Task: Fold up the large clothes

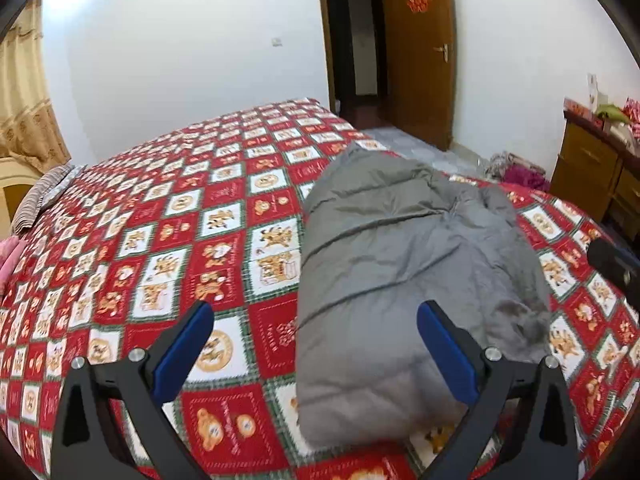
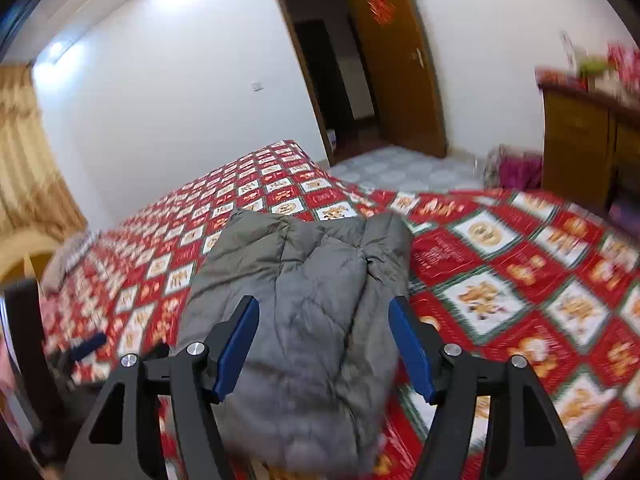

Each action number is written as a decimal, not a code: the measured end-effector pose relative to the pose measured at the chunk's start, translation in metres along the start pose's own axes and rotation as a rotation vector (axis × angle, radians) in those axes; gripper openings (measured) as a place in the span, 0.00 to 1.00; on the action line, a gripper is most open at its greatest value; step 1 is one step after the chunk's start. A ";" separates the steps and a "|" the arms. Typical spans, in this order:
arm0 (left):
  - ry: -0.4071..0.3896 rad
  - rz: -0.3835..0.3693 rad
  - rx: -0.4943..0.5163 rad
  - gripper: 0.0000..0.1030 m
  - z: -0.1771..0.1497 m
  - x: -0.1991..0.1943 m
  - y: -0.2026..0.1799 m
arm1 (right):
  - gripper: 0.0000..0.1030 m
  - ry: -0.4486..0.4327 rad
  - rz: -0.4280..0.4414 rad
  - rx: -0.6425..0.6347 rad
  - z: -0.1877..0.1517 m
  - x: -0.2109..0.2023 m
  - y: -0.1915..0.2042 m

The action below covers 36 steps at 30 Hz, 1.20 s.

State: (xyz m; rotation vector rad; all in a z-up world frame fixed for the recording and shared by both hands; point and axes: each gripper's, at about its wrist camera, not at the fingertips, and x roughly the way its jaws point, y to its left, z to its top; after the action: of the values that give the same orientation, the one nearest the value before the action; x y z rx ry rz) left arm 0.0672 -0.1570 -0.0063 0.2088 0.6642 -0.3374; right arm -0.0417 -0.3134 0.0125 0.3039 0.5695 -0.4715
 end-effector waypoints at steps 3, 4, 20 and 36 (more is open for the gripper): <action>-0.041 0.009 0.001 1.00 -0.008 -0.025 0.004 | 0.72 -0.055 -0.050 -0.054 -0.007 -0.036 0.013; -0.052 0.012 0.002 1.00 -0.010 -0.032 0.005 | 0.73 -0.071 -0.053 -0.059 -0.007 -0.045 0.014; -0.253 0.010 -0.003 1.00 -0.021 -0.140 -0.003 | 0.85 -0.250 -0.018 -0.086 -0.013 -0.160 0.034; -0.208 -0.008 -0.013 1.00 -0.029 -0.150 -0.013 | 0.89 -0.295 -0.060 -0.081 -0.020 -0.178 0.026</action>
State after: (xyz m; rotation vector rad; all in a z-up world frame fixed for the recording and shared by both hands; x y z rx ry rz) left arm -0.0644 -0.1241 0.0649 0.1558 0.4616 -0.3575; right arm -0.1694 -0.2222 0.1031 0.1363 0.3092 -0.5393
